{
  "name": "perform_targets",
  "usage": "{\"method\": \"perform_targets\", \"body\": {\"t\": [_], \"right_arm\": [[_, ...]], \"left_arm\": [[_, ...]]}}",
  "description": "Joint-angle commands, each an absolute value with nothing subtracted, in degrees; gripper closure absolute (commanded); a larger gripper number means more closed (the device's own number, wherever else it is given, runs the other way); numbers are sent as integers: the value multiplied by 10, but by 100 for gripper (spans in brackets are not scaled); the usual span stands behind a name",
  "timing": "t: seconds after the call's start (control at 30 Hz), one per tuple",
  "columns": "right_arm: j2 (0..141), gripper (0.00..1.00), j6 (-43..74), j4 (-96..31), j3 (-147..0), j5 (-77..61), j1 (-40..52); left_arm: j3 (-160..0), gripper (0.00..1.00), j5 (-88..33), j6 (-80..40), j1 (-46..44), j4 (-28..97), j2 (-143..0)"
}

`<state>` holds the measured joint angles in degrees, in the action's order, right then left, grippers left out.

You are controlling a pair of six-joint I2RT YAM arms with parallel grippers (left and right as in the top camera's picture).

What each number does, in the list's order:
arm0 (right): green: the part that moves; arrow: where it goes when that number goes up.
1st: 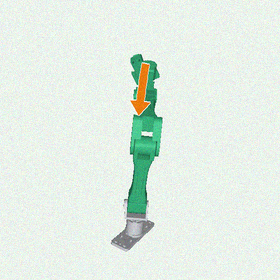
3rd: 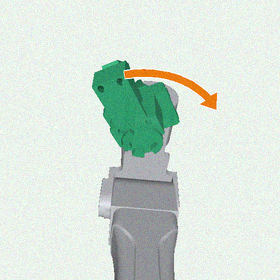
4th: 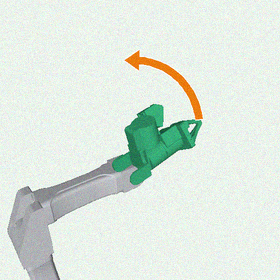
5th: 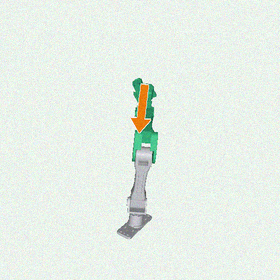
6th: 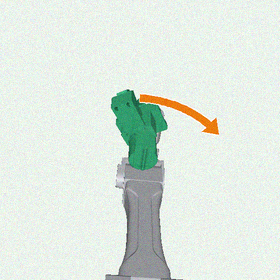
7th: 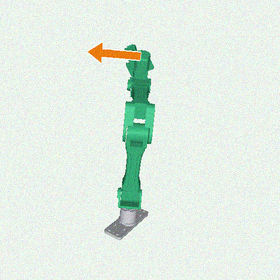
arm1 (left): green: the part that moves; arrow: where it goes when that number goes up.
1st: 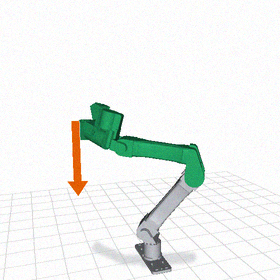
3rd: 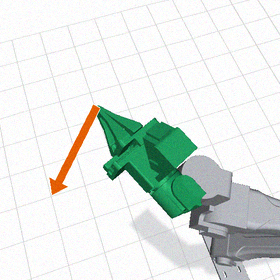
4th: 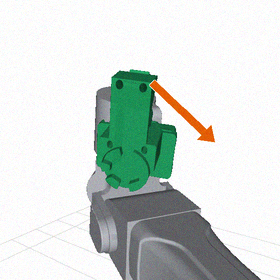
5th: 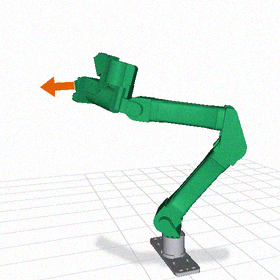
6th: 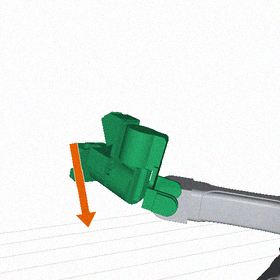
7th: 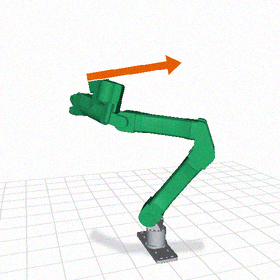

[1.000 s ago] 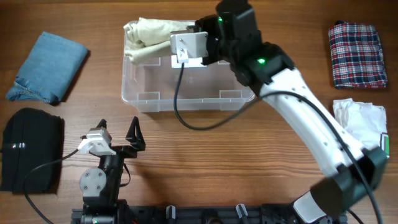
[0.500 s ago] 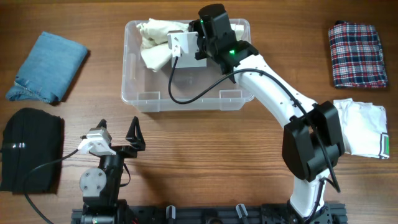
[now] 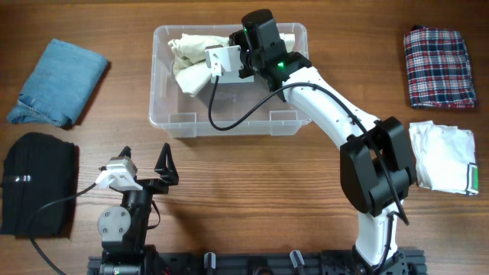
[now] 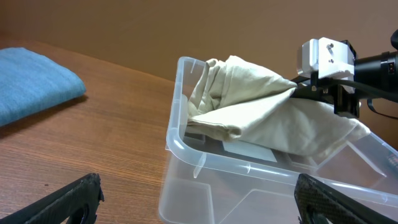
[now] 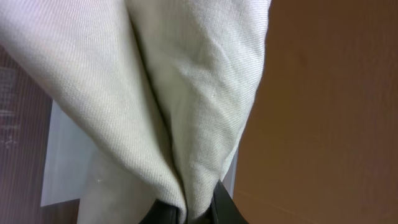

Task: Pack container
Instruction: 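Lift the cream cloth with the right gripper and lay it in the box, then release the cloth and move the right gripper to the plaid shirt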

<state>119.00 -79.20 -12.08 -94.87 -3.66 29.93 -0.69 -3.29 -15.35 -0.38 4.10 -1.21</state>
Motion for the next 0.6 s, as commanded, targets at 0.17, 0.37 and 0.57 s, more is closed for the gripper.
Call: {"method": "perform_targets", "body": {"t": [0.17,0.37,0.57], "right_arm": [[1167,0,-762,-128,-966,-41,316],[1018,0,-688,-311,-966,-39,364],[902,0,-333,-424,-966,-49,366]], "left_arm": [[-3,0,-30,-154,-7,42,-9],[-3,0,-29,-154,-7,42,-9],[-3,0,-30,-154,-7,42,-9]]}}
